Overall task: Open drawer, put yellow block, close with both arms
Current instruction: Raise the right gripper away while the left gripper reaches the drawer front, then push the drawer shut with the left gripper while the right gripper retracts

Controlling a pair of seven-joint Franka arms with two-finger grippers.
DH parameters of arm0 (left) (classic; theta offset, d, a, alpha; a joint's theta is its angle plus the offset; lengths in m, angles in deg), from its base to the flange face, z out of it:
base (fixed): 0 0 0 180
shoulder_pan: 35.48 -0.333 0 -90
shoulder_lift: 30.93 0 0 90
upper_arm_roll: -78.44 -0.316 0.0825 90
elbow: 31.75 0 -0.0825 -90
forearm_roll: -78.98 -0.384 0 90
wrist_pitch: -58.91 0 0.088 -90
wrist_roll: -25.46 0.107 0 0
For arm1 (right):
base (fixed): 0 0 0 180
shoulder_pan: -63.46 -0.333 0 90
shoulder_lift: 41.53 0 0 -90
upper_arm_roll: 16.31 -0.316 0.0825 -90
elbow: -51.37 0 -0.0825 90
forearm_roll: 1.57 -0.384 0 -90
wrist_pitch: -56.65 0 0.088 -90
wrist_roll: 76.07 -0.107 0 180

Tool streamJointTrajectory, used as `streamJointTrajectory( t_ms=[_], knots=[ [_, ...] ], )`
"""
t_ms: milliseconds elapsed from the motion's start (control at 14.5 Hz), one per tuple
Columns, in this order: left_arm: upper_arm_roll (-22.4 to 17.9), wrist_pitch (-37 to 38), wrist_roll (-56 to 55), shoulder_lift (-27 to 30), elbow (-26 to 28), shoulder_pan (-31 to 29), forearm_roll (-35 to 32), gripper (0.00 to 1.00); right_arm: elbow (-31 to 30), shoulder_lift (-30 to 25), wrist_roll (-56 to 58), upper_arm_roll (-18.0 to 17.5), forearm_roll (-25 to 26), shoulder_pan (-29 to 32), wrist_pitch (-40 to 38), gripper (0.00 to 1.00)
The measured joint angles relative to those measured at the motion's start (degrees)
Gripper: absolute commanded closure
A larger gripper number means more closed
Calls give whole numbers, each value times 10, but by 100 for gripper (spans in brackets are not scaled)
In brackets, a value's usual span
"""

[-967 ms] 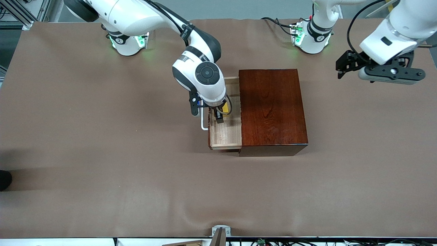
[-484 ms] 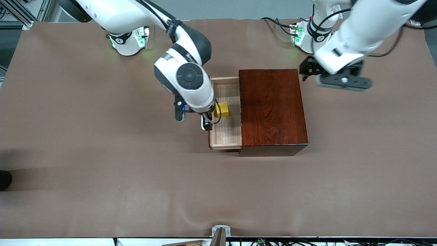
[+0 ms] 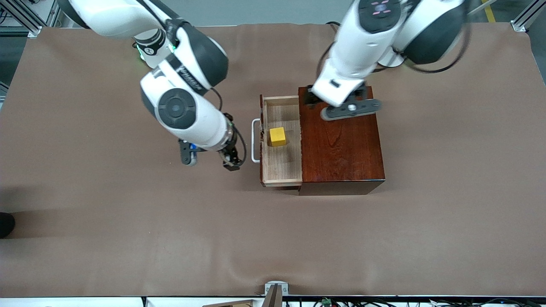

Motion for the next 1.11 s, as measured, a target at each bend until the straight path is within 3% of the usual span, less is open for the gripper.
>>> streamJointTrajectory(
  t_ms=[484,622,898,1105],
  knots=[
    [-27,-200,-293,-156,-67,135,-63,0,11,-31,122,0,-1,43,-52,0],
    [-81,-256,-345,-195,-88,191,-64,0,16,-39,168,-1,-2,62,-59,0],
    [-238,-330,-462,-267,-121,359,-65,0,18,-59,274,-1,-9,98,-72,0],
    [-285,-343,-518,-319,-151,411,-65,0,19,-73,374,0,-9,116,-89,0]
  ],
)
